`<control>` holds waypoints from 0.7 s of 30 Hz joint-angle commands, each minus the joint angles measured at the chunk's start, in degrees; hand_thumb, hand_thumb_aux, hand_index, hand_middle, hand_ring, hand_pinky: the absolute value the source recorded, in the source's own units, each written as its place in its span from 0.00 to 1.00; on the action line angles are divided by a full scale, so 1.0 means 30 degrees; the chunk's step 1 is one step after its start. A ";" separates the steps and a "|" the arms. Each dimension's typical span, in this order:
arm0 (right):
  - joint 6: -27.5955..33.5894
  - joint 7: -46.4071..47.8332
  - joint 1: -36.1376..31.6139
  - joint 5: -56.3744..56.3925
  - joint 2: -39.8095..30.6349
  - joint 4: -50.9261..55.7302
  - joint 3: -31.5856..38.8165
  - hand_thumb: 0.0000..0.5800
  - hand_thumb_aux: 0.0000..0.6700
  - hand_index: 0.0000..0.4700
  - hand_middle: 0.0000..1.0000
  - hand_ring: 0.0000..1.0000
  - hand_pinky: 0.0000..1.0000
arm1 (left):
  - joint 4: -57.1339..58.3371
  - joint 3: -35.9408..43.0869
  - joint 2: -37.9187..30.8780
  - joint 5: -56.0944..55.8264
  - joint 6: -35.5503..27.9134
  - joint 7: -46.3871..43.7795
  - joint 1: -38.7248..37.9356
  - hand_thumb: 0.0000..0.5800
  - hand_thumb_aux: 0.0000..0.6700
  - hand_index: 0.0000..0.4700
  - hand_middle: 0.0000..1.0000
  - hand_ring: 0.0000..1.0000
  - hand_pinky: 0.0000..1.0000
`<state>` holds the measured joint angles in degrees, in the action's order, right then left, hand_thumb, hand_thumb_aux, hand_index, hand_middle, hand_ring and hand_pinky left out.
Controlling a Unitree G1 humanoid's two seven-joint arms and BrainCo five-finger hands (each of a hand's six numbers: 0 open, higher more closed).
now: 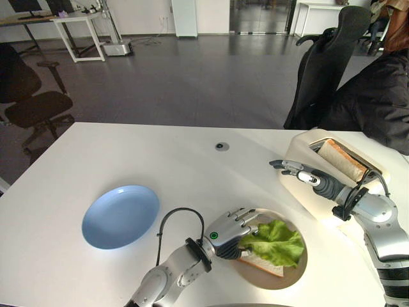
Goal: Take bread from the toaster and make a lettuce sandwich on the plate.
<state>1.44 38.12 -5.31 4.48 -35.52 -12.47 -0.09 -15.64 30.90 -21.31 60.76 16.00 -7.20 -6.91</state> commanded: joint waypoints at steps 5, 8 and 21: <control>-0.0134 0.0222 0.0378 0.0080 -0.0085 -0.0141 -0.0020 0.00 0.00 0.00 0.00 0.00 0.00 | -0.1836 -0.1554 -0.2149 -0.0568 0.0153 -0.0429 -0.0988 0.30 0.16 0.16 0.00 0.00 0.00; -0.0463 0.0138 0.0473 -0.0005 -0.0129 -0.0241 -0.0182 0.00 0.00 0.00 0.00 0.00 0.00 | -0.2327 -0.2032 -0.2459 -0.0756 0.0078 -0.0512 -0.1194 0.46 0.27 0.27 0.00 0.00 0.00; -0.5407 -0.6925 0.2788 -0.9403 -0.3324 0.1272 -0.7315 0.00 0.00 0.00 0.00 0.00 0.00 | -0.1277 -0.5618 0.0506 -1.4437 0.0689 -0.0171 -0.2871 0.00 0.00 0.00 0.00 0.00 0.00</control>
<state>-15.56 18.69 -0.50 -19.37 -43.87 -13.83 -21.42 -20.82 16.32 -20.53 24.21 17.72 -6.21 -15.81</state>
